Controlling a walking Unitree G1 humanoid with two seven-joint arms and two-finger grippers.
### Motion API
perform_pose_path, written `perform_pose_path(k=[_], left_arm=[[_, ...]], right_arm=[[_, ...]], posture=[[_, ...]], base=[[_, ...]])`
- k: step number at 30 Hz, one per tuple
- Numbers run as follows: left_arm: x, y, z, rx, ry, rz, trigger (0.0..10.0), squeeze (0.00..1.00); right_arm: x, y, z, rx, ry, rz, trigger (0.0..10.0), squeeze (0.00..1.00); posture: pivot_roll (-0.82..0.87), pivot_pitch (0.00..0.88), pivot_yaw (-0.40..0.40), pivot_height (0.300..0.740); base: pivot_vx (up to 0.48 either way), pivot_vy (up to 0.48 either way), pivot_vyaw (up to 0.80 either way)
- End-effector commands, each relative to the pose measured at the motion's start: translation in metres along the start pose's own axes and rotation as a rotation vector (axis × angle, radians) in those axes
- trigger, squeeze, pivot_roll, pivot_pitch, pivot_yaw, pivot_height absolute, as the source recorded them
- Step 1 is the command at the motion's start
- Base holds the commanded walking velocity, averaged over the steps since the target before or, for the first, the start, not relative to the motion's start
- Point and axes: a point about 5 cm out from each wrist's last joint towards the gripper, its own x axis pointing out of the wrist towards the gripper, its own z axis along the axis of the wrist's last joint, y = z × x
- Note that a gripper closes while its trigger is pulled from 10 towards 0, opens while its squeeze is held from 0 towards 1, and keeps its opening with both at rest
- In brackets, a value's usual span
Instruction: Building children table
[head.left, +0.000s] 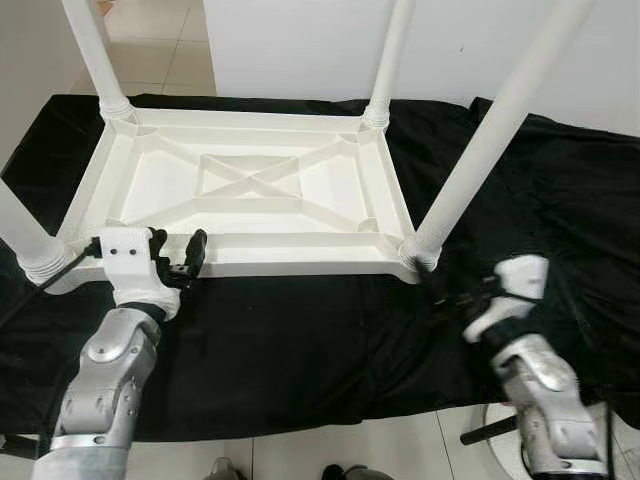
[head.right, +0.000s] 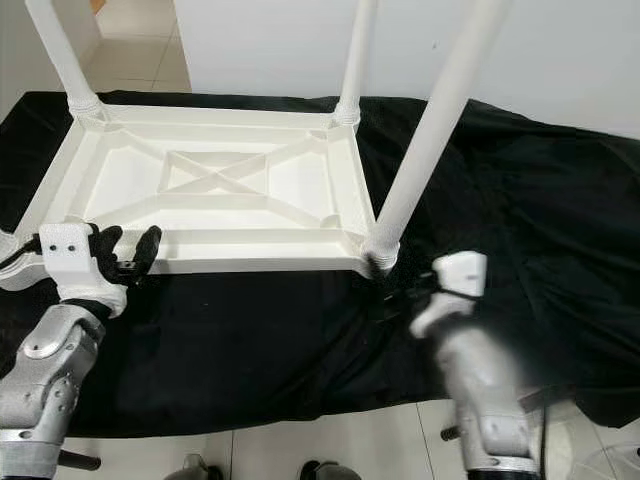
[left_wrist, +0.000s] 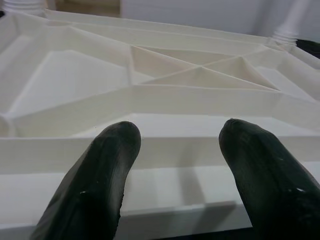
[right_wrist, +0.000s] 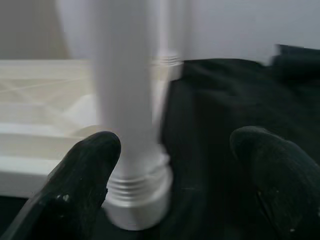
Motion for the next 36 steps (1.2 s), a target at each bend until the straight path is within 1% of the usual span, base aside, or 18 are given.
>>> perform_pose_path(k=[1, 3, 4, 5, 6, 7, 8, 10, 12, 14, 15, 19, 23, 28, 30, 31, 34, 36], left_arm=[[-0.003, 0.001, -0.003, 0.009, 0.002, 0.074, 10.0, 0.0], [-0.004, -0.001, -0.003, -0.008, -0.001, 0.067, 10.0, 0.0], [-0.006, -0.004, -0.002, -0.015, -0.016, 0.054, 10.0, 0.0], [-0.006, -0.004, -0.002, -0.015, -0.016, 0.054, 10.0, 0.0], [-0.006, -0.006, -0.001, -0.005, -0.026, 0.044, 10.0, 0.0], [-0.006, -0.006, -0.001, -0.005, -0.026, 0.044, 10.0, 0.0], [-0.007, -0.007, 0.001, 0.01, -0.037, 0.037, 10.0, 0.0], [-0.007, -0.007, 0.001, 0.01, -0.037, 0.037, 10.0, 0.0], [-0.01, -0.012, 0.003, 0.03, -0.059, 0.013, 10.0, 0.0], [-0.01, -0.012, 0.003, 0.03, -0.059, 0.013, 10.0, 0.0], [-0.012, -0.015, 0.004, 0.039, -0.073, -0.003, 10.0, 0.0], [-0.014, -0.022, 0.007, 0.044, -0.089, -0.024, 10.0, 0.0], [-0.017, -0.028, 0.01, 0.023, -0.102, -0.027, 10.0, 0.0], [-0.018, -0.032, 0.01, 0.017, -0.104, -0.038, 10.0, 0.0], [-0.017, -0.032, 0.009, 0.02, -0.104, -0.043, 10.0, 0.0], [-0.017, -0.032, 0.009, 0.02, -0.104, -0.043, 10.0, 0.0], [-0.017, -0.032, 0.009, 0.025, -0.103, -0.042, 10.0, 0.0], [-0.017, -0.032, 0.009, 0.024, -0.103, -0.041, 10.0, 0.0]], right_arm=[[-0.005, -0.002, -0.003, -0.013, 0.014, -0.051, 10.0, 0.0], [-0.006, 0.002, -0.003, -0.005, 0.016, -0.069, 10.0, 0.0], [-0.006, 0.014, -0.003, -0.006, 0.011, -0.085, 10.0, 0.0], [-0.006, 0.014, -0.003, -0.006, 0.011, -0.085, 10.0, 0.0], [-0.006, 0.021, -0.003, -0.002, 0.007, -0.084, 10.0, 0.0], [-0.006, 0.021, -0.003, -0.002, 0.007, -0.084, 10.0, 0.0], [-0.006, 0.027, -0.002, 0.001, 0.002, -0.087, 10.0, 0.0], [-0.006, 0.027, -0.002, 0.001, 0.002, -0.087, 10.0, 0.0], [-0.008, 0.041, -0.002, 0.01, -0.009, -0.091, 10.0, 0.0], [-0.008, 0.041, -0.002, 0.01, -0.009, -0.091, 10.0, 0.0], [-0.01, 0.047, 0.0, 0.015, -0.02, -0.092, 10.0, 0.0], [-0.013, 0.051, 0.003, 0.012, -0.032, -0.098, 10.0, 0.0], [-0.02, 0.054, 0.011, 0.003, -0.055, -0.104, 10.0, 0.0], [-0.018, 0.058, 0.013, -0.003, -0.059, -0.094, 10.0, 0.0], [-0.013, 0.069, 0.013, 0.012, -0.057, -0.028, 10.0, 0.0], [-0.013, 0.069, 0.013, 0.012, -0.057, -0.028, 10.0, 0.0], [-0.008, 0.082, 0.012, 0.025, -0.049, 0.062, 10.0, 0.0], [-0.006, 0.086, 0.01, 0.021, -0.042, 0.107, 10.0, 0.0]], posture=[[-0.06, 0.139, -0.03, 0.74], [-0.06, 0.137, -0.031, 0.74], [-0.06, 0.136, -0.034, 0.74], [-0.06, 0.136, -0.034, 0.74], [-0.06, 0.134, -0.034, 0.74], [-0.06, 0.134, -0.034, 0.74], [-0.06, 0.134, -0.034, 0.74], [-0.06, 0.134, -0.034, 0.74], [-0.06, 0.127, -0.041, 0.74], [-0.06, 0.127, -0.041, 0.74], [-0.06, 0.127, -0.041, 0.74], [-0.06, 0.122, -0.044, 0.74], [-0.07, 0.122, -0.042, 0.74], [-0.06, 0.122, -0.041, 0.74], [-0.06, 0.124, -0.038, 0.74], [-0.06, 0.124, -0.038, 0.74], [-0.06, 0.127, -0.037, 0.74], [-0.06, 0.125, -0.034, 0.74]], base=[[0.0, 0.0, 0.0], [0.0, 0.0, 0.0], [0.0, 0.0, 0.0], [0.0, 0.0, 0.0], [0.0, 0.0, 0.0], [0.0, 0.0, 0.0], [0.0, 0.0, 0.0], [0.0, 0.0, 0.0], [0.0, 0.0, 0.0], [0.0, 0.0, 0.0], [0.0, 0.0, 0.0], [0.0, 0.0, 0.0], [0.0, 0.0, 0.0], [0.0, 0.0, 0.0], [0.0, 0.0, 0.0], [0.0, 0.0, 0.0], [0.0, 0.0, 0.0], [0.0, 0.0, 0.0]])
